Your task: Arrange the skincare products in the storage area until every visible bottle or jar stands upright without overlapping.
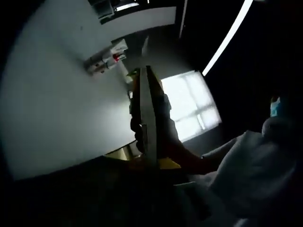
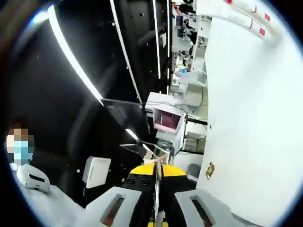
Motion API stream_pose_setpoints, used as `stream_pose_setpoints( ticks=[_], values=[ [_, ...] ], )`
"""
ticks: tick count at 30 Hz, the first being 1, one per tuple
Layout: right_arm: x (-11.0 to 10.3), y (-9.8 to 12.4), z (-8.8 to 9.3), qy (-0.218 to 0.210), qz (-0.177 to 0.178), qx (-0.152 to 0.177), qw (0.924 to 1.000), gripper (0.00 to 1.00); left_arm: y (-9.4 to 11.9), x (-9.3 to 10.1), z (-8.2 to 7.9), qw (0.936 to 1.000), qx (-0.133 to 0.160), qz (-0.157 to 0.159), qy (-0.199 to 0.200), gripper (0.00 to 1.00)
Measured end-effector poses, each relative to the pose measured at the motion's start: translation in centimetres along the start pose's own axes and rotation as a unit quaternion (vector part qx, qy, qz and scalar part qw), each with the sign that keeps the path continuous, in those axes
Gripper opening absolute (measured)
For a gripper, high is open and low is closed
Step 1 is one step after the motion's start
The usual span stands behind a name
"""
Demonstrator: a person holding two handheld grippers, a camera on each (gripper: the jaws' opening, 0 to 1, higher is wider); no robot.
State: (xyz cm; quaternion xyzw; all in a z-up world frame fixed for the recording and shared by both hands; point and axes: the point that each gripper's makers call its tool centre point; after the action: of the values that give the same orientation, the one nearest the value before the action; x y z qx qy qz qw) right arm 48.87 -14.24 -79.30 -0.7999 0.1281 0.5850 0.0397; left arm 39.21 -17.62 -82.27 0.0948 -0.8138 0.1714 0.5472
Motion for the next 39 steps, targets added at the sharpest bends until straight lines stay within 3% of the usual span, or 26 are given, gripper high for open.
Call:
stream_pose_setpoints(
  ticks=[1,2,4,6,8,12,13,17,22,24,25,27,28,30,33,35,36,37,38,39],
  values=[
    [0.2,0.0,0.1,0.01,0.007,-0.002,0.9999,0.26,0.2,0.0,-0.4,1.0,0.007,0.0,0.003,0.0],
    [0.4,0.1,0.6,0.021,0.013,-0.017,0.9996,0.3,0.5,0.0,-1.0,0.9998,0.018,0.001,0.001,0.0],
    [0.8,0.4,1.6,0.049,0.019,-0.041,0.9978,0.27,0.9,-0.1,-1.7,0.9997,0.021,-0.007,-0.003,0.0],
    [1.3,0.7,2.1,0.088,0.032,-0.04,0.9948,0.27,1.2,-0.3,-2.4,0.9994,0.024,-0.017,-0.017,0.0],
    [1.2,1.1,3.2,0.073,0.026,-0.064,0.995,0.28,1.5,-0.4,-3.0,0.9994,0.022,-0.019,-0.019,0.0],
    [0.7,1.2,4.9,0.088,0.006,-0.091,0.9919,0.13,1.3,-0.5,-3.6,0.9994,0.014,-0.018,-0.026,0.0],
    [0.6,1.3,5.0,0.086,-0.001,-0.095,0.9917,0.02,1.1,-0.7,-3.8,0.9995,0.012,-0.016,-0.024,0.0],
    [0.4,1.5,4.2,0.062,-0.023,-0.075,0.995,0.0,0.8,-0.7,-4.2,0.9998,0.007,-0.004,-0.016,0.0],
    [-0.1,1.7,3.3,0.0,-0.052,-0.063,0.9967,0.0,0.2,-0.3,-4.8,0.9998,-0.002,0.017,-0.007,0.0],
    [0.1,1.7,3.1,0.014,-0.047,-0.057,0.9972,0.0,0.1,-0.5,-5.1,0.9998,-0.009,0.016,-0.006,0.0],
    [0.7,1.6,2.7,0.05,-0.03,-0.046,0.9972,0.01,0.1,-0.7,-5.3,0.9998,-0.016,0.012,-0.005,0.0],
    [1.2,1.6,2.6,0.084,-0.004,-0.041,0.9956,0.12,0.2,-1.3,-6.0,0.9998,-0.019,0.004,-0.003,0.0],
    [1.8,1.7,2.6,0.118,0.017,-0.041,0.9921,0.19,0.4,-1.7,-6.4,0.9998,-0.021,-0.001,-0.002,0.0],
    [2.8,2.0,2.5,0.172,0.057,-0.036,0.9828,0.22,0.5,-2.2,-7.3,0.9997,-0.024,-0.008,-0.002,0.0],
    [2.8,2.6,1.9,0.212,0.077,-0.007,0.9741,0.3,0.6,-2.9,-8.5,0.9995,-0.028,-0.015,-0.002,0.0],
    [3.7,3.1,1.4,0.243,0.123,0.013,0.9621,0.43,0.7,-3.4,-9.6,0.9993,-0.03,-0.019,-0.006,0.0],
    [4.1,3.3,1.5,0.267,0.139,0.008,0.9536,0.48,0.6,-3.7,-10.3,0.9993,-0.032,-0.02,-0.006,0.0],
    [4.5,3.5,1.5,0.302,0.157,0.009,0.9402,0.53,0.6,-3.9,-10.7,0.9992,-0.033,-0.023,-0.007,0.0],
    [5.5,3.9,1.3,0.359,0.201,0.01,0.9113,0.57,0.5,-4.2,-11.4,0.999,-0.034,-0.027,-0.01,0.0],
    [5.9,4.1,1.4,0.384,0.219,0.009,0.8969,0.6,0.5,-4.4,-11.9,0.9989,-0.035,-0.029,-0.01,0.0]
  ],
)
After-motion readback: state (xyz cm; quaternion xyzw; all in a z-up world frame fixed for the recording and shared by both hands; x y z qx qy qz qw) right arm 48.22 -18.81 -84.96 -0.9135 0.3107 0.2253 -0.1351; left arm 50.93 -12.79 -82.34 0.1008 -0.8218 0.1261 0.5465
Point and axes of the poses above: the point that each gripper's makers call its tool centre point, and the gripper's own axes: y roughly backward along the fingers, x roughly to its right, z roughly out of its underside, and after that the axes turned 11 degrees about z, right-handed
